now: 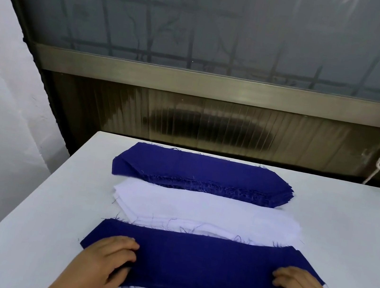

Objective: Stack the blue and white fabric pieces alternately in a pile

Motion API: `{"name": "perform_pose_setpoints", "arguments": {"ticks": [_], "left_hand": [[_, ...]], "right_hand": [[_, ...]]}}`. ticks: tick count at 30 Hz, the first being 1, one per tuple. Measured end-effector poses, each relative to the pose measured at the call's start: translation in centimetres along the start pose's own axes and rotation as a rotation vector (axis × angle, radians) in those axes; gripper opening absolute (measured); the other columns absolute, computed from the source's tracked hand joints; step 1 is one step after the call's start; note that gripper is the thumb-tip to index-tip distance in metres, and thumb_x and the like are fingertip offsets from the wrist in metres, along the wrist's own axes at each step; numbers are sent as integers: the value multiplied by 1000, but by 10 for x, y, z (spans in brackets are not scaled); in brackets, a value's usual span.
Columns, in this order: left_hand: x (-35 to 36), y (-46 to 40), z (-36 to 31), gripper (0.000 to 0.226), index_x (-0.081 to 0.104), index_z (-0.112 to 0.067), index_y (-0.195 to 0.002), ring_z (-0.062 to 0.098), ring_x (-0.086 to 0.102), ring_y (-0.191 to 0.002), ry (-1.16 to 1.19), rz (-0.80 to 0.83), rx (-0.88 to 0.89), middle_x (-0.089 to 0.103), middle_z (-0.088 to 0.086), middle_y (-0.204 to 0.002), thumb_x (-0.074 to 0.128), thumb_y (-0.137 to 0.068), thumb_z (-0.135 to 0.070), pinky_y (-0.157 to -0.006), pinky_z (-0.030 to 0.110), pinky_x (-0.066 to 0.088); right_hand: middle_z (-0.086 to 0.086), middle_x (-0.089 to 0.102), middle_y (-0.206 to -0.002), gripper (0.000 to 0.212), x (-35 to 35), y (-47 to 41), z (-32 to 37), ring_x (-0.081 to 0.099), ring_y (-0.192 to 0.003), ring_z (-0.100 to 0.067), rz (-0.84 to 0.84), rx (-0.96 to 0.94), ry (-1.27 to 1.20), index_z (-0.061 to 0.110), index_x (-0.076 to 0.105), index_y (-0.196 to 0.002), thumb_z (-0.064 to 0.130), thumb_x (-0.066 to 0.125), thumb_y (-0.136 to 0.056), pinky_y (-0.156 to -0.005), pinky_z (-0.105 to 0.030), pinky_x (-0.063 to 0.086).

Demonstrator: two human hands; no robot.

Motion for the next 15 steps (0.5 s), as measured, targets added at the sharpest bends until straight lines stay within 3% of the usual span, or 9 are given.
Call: {"name": "perform_pose_setpoints", "arguments": {"ticks": [3, 7, 10, 12, 15], "left_hand": [[1, 0, -1, 54, 76, -23, -82, -2, 58, -105, 11, -13, -1, 68, -13, -107, 30, -101, -47, -87, 17, 49], [4, 0, -1, 52, 75, -24, -83, -2, 60, -104, 1, -7, -13, 68, -15, -108, 31, -101, -45, -85, 19, 51], [5, 1, -2, 50, 74, -25, -84, -2, 60, -104, 0, 18, -21, 67, -16, -108, 33, -99, -49, -85, 19, 51], [4, -1, -4, 40, 74, -28, -84, -3, 57, -105, 17, 65, -39, 66, -18, -108, 47, -91, -56, -86, 17, 48], [4, -9, -7, 29, 69, -35, -80, -8, 53, -98, 5, 117, -78, 61, -25, -102, 58, -77, -61, -83, 12, 44]], "right_hand": [[8, 70, -87, 55, -3, 2, 1, 56, -90, -4, -24, 2, 18, 13, 73, -69, 34, 30, -97, -84, -16, 43], [9, 69, -83, 31, -4, 3, -2, 57, -86, -2, -25, 31, 44, 15, 72, -66, 21, 44, -80, -73, -21, 45], [11, 67, -83, 40, -4, 1, 0, 59, -81, -3, -23, 37, 32, 17, 71, -65, 39, 48, -90, -74, -19, 45], [14, 66, -82, 50, -6, 1, 1, 57, -79, -1, -11, 66, 12, 20, 70, -65, 54, 46, -92, -72, -19, 44], [16, 63, -80, 46, -4, -10, 12, 57, -76, -1, 32, 74, -1, 22, 69, -69, 53, 45, -93, -70, -17, 44]]}}
Point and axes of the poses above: each hand's wrist, its own y-axis away from the middle knuckle, its own x-axis out of the palm, z = x × y, the point moved 9 cm from there along -y, towards the middle knuckle
